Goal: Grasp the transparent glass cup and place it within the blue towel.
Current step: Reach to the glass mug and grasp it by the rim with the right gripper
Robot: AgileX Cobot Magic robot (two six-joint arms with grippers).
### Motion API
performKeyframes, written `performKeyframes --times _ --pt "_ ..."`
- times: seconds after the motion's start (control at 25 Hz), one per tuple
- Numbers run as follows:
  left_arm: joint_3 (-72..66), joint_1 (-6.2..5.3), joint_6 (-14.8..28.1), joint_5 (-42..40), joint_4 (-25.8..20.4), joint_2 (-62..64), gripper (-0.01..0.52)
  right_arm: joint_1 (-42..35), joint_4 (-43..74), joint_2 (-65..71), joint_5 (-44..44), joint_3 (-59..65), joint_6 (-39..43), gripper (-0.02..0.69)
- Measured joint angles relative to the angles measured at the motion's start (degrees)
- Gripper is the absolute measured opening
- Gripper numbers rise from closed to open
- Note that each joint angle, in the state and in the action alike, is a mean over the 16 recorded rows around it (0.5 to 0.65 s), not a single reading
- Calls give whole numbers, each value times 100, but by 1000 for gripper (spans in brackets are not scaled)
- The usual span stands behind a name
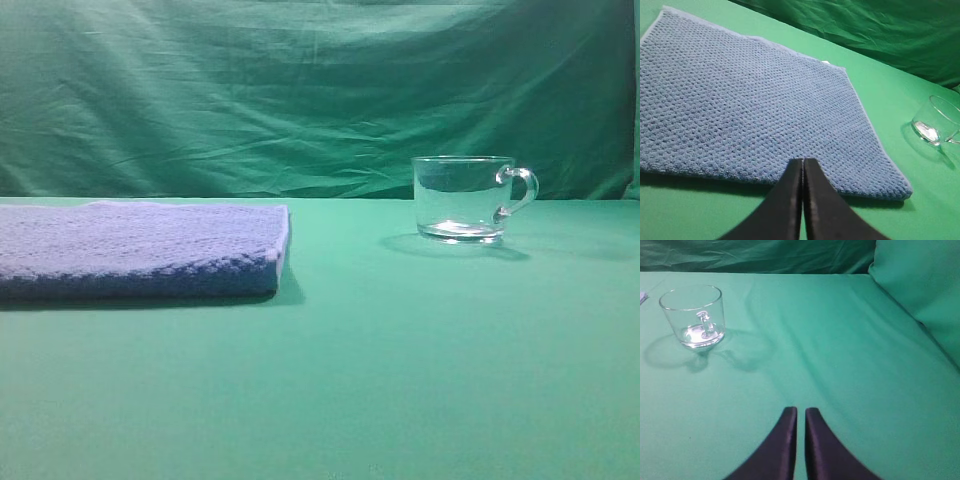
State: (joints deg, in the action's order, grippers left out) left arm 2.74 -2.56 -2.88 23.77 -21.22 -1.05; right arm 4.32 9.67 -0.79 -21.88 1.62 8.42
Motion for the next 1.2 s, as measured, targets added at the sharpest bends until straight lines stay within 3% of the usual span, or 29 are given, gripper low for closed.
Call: performKeyframes --times 0.88,1.2 --pt "0 0 0 0 0 0 0 0 -1 0 33 0 1 47" --pt "0 0 0 0 0 0 0 0 -20 0 1062 -15 86 47"
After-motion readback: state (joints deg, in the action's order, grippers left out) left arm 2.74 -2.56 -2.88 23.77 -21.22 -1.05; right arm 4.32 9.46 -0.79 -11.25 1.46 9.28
